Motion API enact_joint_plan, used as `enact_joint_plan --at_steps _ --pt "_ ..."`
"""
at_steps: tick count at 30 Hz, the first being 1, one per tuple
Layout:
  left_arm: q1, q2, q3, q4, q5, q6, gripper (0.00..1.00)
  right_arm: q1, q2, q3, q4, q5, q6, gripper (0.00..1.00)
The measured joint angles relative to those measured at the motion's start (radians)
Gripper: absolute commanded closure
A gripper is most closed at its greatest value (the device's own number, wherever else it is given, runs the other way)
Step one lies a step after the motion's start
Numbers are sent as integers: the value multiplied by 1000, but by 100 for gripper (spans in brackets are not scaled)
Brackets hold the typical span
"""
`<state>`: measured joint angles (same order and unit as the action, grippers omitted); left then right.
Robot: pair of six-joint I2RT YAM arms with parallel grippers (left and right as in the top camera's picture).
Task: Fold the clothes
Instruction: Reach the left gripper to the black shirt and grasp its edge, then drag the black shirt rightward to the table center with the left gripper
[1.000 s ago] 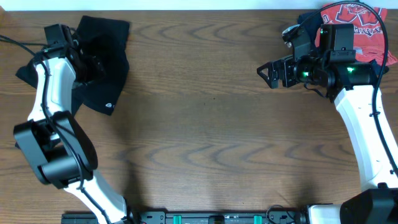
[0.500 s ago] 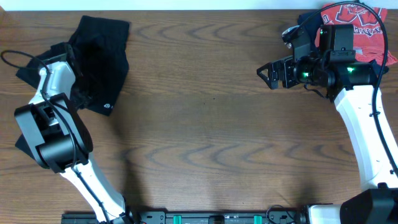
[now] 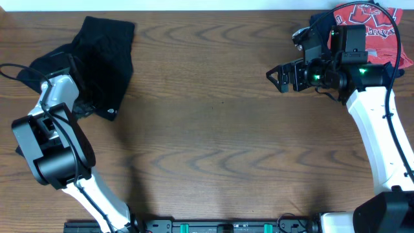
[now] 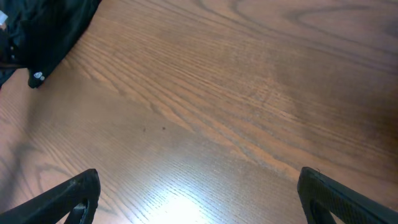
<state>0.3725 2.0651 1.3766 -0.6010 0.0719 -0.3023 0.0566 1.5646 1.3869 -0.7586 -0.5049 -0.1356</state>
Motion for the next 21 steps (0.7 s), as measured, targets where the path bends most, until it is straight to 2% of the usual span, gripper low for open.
enact_joint_plan --at_steps 7,16,21 --pt "-93 -4 -13 53 73 15 94 0 0 0 6 0 0 1" --pt "-446 12 -15 167 198 10 94 0 0 0 7 0 0 1" --pt "-655 35 -14 292 245 -67 94 0 0 0 2 31 12 1"
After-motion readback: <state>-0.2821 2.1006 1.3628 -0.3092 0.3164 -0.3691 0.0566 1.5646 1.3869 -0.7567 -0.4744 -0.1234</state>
